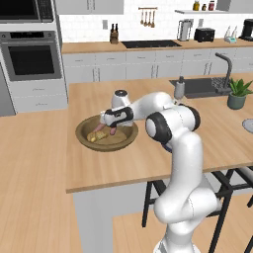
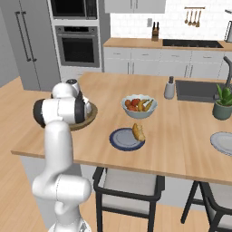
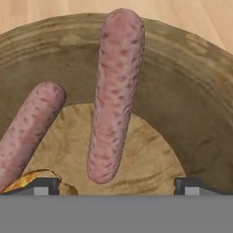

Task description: Place one bun and one sausage from the bowl on each plate.

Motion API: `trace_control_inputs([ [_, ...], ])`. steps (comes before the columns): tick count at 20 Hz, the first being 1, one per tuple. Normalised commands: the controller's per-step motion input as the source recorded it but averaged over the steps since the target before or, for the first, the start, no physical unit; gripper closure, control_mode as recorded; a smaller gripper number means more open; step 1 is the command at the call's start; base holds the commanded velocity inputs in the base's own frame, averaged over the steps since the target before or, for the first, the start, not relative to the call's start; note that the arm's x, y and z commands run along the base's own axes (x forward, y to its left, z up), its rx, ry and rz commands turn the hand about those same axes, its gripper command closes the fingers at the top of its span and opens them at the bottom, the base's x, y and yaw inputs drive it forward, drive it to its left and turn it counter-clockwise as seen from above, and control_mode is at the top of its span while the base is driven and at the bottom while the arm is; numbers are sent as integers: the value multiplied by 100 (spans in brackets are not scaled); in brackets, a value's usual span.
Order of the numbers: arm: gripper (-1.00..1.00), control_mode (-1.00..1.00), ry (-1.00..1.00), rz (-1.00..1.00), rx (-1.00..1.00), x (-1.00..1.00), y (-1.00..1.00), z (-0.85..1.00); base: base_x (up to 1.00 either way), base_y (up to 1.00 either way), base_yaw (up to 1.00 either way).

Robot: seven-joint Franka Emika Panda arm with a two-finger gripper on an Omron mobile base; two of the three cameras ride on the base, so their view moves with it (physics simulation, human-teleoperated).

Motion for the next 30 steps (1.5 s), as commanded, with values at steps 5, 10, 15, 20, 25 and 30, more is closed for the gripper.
trace_control_inputs([
  [5, -100, -100, 0, -2, 0, 35, 0, -26, 0, 0, 0],
  [10, -100, -100, 0, 0, 0, 15, 0, -24, 0, 0, 0],
  [15, -100, -100, 0, 0, 0, 4, 0, -25, 0, 0, 0],
  [20, -100, -100, -1, 0, 0, 0, 0, -5, 0, 0, 0],
  [25, 100, -100, 0, 0, 0, 0, 0, 0, 0, 0, 0],
  [30, 100, -100, 0, 0, 0, 0, 0, 0, 0, 0, 0],
])
